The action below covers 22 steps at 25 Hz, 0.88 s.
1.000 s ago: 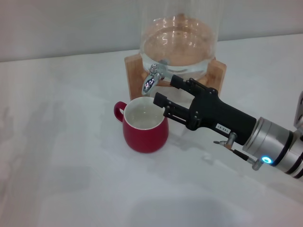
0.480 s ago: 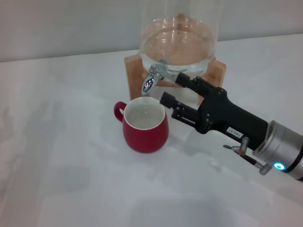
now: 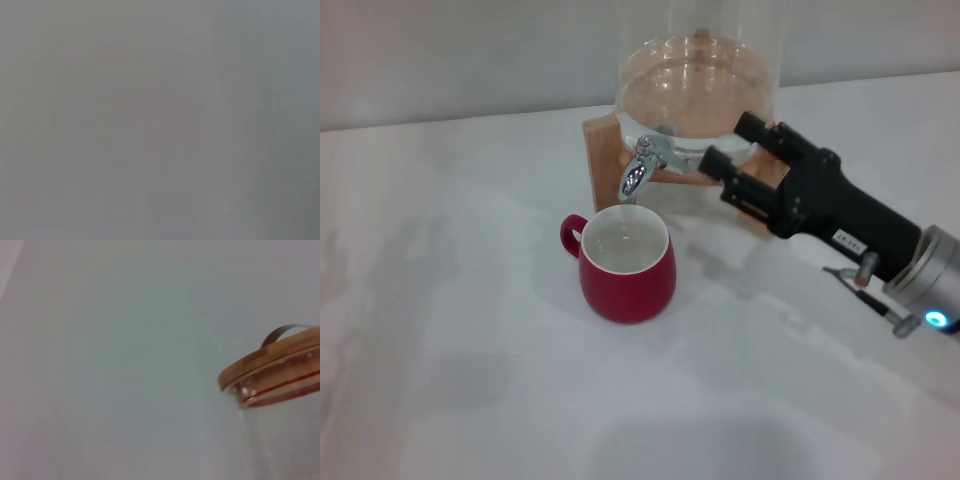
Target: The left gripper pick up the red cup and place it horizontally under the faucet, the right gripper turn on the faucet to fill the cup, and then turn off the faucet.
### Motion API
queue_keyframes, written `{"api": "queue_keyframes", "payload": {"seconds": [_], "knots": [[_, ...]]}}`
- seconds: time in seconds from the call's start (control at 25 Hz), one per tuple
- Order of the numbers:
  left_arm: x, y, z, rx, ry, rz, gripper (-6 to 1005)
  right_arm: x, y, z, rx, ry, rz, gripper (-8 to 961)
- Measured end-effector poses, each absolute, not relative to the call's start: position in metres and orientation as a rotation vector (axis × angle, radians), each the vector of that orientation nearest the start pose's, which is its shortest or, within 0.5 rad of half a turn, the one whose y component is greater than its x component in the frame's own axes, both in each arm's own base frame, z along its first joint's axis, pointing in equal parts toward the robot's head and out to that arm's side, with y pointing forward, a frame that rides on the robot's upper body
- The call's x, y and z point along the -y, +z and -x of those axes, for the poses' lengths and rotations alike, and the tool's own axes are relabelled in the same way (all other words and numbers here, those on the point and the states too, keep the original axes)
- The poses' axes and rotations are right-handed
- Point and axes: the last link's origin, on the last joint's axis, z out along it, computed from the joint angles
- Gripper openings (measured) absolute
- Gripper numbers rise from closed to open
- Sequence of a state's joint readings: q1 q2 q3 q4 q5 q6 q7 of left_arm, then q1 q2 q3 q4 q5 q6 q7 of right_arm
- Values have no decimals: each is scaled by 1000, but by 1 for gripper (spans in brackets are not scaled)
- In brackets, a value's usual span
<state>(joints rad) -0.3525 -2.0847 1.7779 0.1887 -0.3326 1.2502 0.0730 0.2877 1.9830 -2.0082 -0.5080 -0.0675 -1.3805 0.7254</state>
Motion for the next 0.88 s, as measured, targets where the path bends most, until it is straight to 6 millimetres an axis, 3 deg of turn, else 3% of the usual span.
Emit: {"api": "queue_keyframes", "payload": {"seconds": [0.88], "knots": [[-316, 13, 340, 275, -531, 1533, 427, -325, 43, -284, -480, 1223, 1801, 792]]}}
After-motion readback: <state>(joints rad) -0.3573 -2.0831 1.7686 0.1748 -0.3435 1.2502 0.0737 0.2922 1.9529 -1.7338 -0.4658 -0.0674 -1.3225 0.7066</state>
